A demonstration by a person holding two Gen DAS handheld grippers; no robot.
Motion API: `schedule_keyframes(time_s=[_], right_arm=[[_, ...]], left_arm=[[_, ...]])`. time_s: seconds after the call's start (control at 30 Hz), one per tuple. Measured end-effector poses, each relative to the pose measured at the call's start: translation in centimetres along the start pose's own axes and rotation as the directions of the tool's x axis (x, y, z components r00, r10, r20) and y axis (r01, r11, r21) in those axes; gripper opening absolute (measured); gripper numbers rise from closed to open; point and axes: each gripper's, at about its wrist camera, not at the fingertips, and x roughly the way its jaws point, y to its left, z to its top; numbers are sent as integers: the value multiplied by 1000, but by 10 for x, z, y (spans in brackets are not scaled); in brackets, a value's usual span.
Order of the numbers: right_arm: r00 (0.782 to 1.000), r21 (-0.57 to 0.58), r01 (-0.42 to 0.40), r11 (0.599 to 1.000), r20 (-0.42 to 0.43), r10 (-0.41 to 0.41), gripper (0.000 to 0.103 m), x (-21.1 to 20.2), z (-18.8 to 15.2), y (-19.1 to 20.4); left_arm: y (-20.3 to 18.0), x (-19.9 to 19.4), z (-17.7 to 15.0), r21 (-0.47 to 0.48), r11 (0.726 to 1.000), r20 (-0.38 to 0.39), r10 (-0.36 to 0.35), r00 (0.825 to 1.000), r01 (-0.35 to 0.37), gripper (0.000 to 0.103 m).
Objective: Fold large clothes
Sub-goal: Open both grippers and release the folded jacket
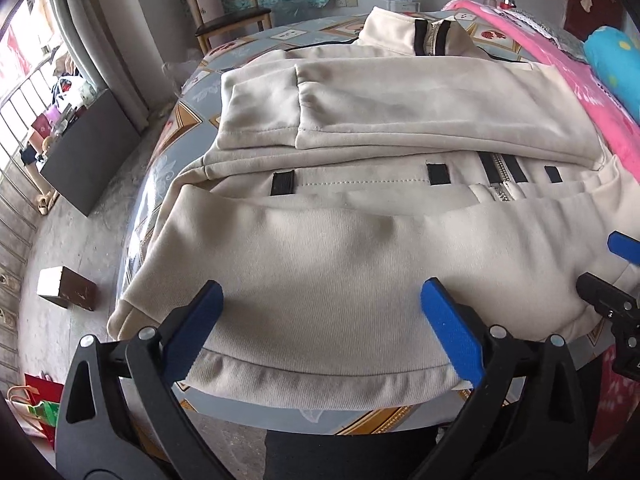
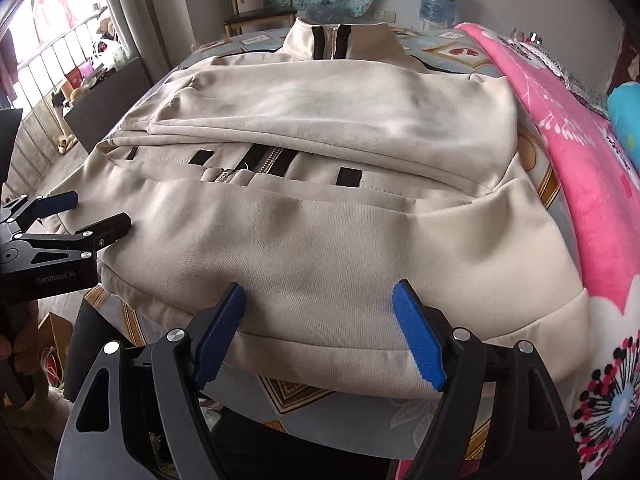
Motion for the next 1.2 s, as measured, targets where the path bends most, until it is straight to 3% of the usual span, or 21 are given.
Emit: schedule_keyframes(time_s=[0.23, 0.67, 1.2], right_arm=[[1000, 13, -9, 1000, 24, 9, 74, -7, 15, 4], [988, 68, -155, 986, 11, 155, 74, -2, 39, 13], [986, 60, -156, 986, -47, 159, 65, 18, 38, 21]], left_arm=[[1, 1, 1, -5, 1000, -4, -4, 1000, 4, 96], [1, 1, 0, -4, 1000, -8, -6, 1000, 6, 96], [9, 2, -1, -18, 998, -14, -57, 998, 56, 96]])
